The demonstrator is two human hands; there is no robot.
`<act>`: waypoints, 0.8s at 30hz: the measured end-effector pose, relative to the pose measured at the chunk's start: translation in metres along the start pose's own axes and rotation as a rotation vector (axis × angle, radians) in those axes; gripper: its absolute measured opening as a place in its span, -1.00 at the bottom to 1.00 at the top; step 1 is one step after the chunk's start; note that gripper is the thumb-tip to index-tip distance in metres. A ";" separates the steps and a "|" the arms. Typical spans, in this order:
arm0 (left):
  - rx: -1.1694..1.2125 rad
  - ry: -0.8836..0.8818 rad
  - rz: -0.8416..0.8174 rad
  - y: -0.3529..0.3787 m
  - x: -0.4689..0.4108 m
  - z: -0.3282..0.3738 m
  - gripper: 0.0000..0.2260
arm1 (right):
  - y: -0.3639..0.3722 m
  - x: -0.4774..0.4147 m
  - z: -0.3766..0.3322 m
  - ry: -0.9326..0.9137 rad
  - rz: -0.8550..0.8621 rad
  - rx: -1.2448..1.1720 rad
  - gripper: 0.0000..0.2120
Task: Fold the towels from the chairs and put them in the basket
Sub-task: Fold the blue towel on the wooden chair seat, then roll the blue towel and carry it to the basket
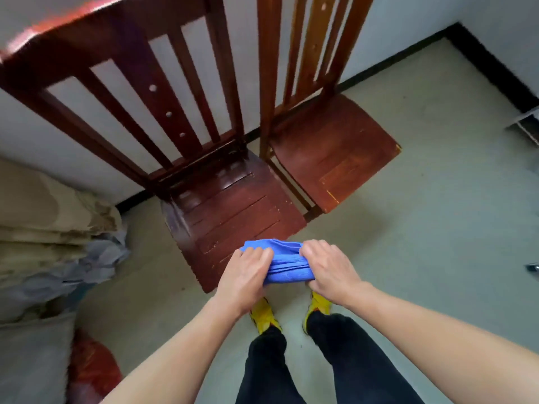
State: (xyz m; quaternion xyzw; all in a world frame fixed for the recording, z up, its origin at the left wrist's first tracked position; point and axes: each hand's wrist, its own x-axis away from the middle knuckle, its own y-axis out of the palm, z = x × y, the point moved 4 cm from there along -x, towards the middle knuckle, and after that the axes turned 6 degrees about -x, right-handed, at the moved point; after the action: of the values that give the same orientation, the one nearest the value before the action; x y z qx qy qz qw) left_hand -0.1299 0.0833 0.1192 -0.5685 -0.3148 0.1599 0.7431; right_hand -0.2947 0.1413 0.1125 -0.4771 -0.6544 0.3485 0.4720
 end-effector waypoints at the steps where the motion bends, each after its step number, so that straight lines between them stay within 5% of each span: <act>1: -0.032 0.041 0.027 -0.012 0.001 0.016 -0.59 | -0.011 0.017 0.004 0.020 0.035 -0.002 -0.52; 7: -0.080 0.234 0.088 -0.064 -0.013 0.121 -0.56 | -0.077 0.128 0.049 0.135 0.309 -0.038 -0.49; 12: 0.175 0.336 0.080 -0.103 -0.037 0.236 -0.54 | -0.129 0.264 0.120 0.286 0.504 0.017 -0.60; 16: 0.133 0.395 0.149 -0.135 -0.076 0.343 -0.71 | -0.160 0.379 0.171 0.357 0.644 0.078 -0.63; 19: 0.119 0.452 -0.025 -0.147 -0.102 0.438 -0.36 | -0.182 0.461 0.197 0.429 0.741 0.113 -0.63; 21: 0.150 0.497 -0.138 -0.153 -0.112 0.511 -0.49 | -0.199 0.517 0.216 0.493 0.791 0.144 -0.63; 24: 0.231 0.550 -0.078 -0.173 -0.112 0.603 -0.86 | -0.212 0.586 0.239 0.596 0.833 0.178 -0.65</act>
State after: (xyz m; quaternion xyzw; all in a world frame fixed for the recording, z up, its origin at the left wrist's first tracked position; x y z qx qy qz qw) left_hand -0.6268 0.4125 0.3447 -0.4894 -0.1030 0.0060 0.8659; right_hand -0.6424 0.6342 0.3970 -0.7335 -0.2140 0.4103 0.4979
